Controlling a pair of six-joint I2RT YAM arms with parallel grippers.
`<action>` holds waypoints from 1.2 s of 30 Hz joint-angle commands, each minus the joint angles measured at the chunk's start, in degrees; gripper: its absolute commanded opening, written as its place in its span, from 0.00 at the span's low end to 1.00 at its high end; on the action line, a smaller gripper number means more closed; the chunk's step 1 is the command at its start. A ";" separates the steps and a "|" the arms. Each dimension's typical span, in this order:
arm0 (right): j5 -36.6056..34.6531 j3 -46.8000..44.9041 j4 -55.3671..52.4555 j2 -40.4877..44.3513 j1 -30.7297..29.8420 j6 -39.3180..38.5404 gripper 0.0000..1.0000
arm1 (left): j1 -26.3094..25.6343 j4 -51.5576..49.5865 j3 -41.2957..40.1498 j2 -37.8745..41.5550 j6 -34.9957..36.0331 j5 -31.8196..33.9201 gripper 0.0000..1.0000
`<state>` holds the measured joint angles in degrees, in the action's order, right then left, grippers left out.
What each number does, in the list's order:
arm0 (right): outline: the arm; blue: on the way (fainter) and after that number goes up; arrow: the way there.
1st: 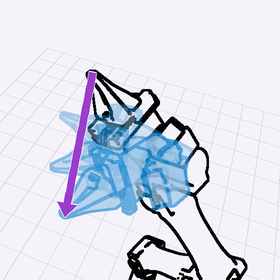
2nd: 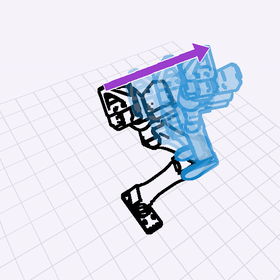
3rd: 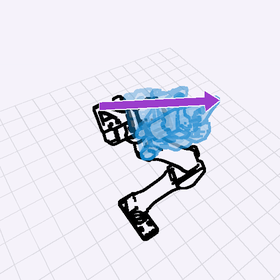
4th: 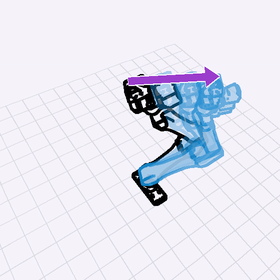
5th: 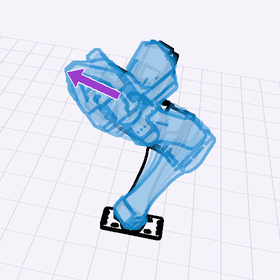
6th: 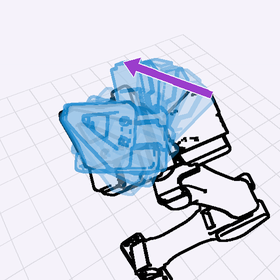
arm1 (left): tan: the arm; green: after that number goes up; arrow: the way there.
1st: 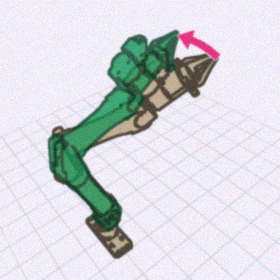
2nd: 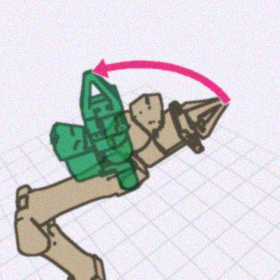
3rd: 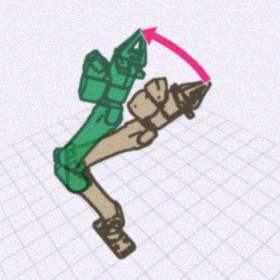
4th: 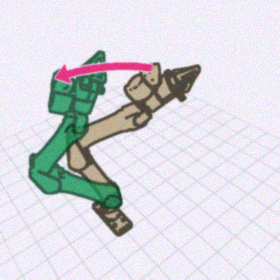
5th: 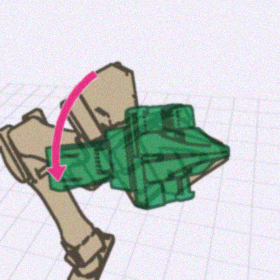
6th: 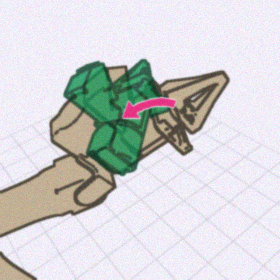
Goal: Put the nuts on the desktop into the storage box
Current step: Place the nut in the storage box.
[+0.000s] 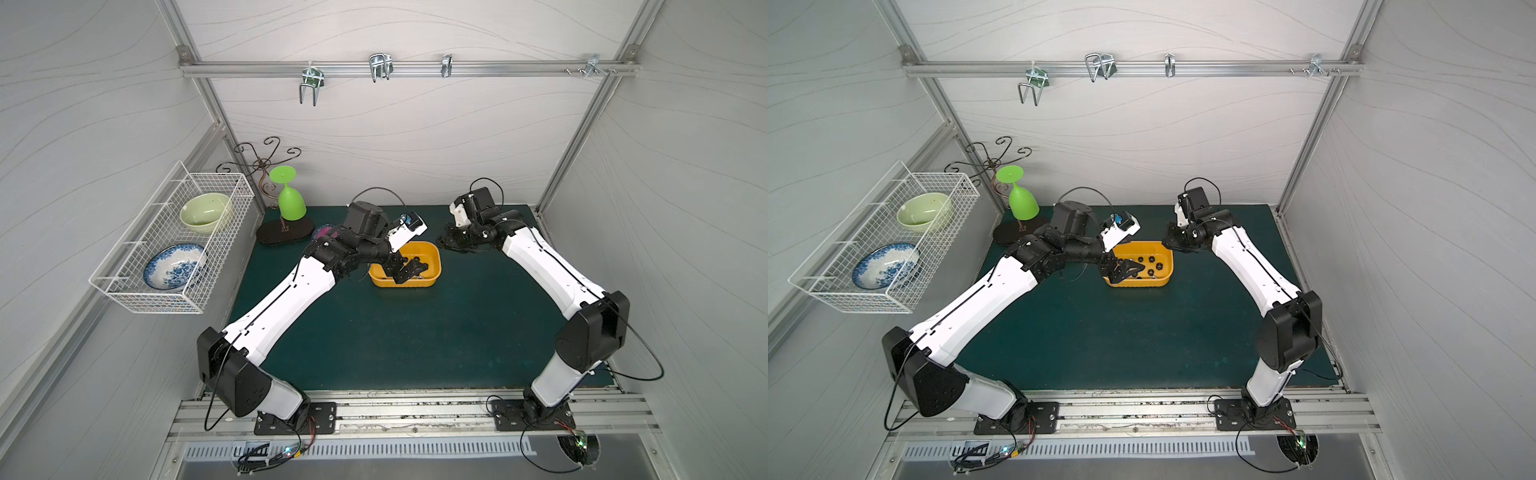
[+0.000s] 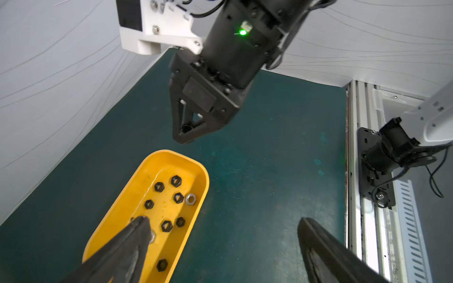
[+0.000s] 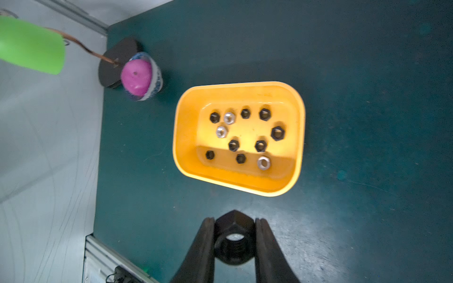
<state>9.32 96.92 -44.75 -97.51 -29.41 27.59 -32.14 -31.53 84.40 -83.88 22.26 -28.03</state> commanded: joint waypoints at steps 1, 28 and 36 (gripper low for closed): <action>1.03 3.75 1.60 -2.82 -2.43 -0.88 0.19 | 2.26 3.86 -1.00 2.16 -0.64 -1.37 0.98; -22.33 16.37 -0.77 -26.12 -9.79 -7.56 0.16 | 17.27 14.82 -15.28 3.96 -2.87 -5.88 0.98; -27.60 15.33 -0.32 -28.61 -8.72 -5.14 0.16 | 17.20 21.21 -17.71 0.43 -6.24 -8.34 0.98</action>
<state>-15.11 112.40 -44.47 -125.67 -38.72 21.32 -15.05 -15.94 66.83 -81.93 17.76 -34.13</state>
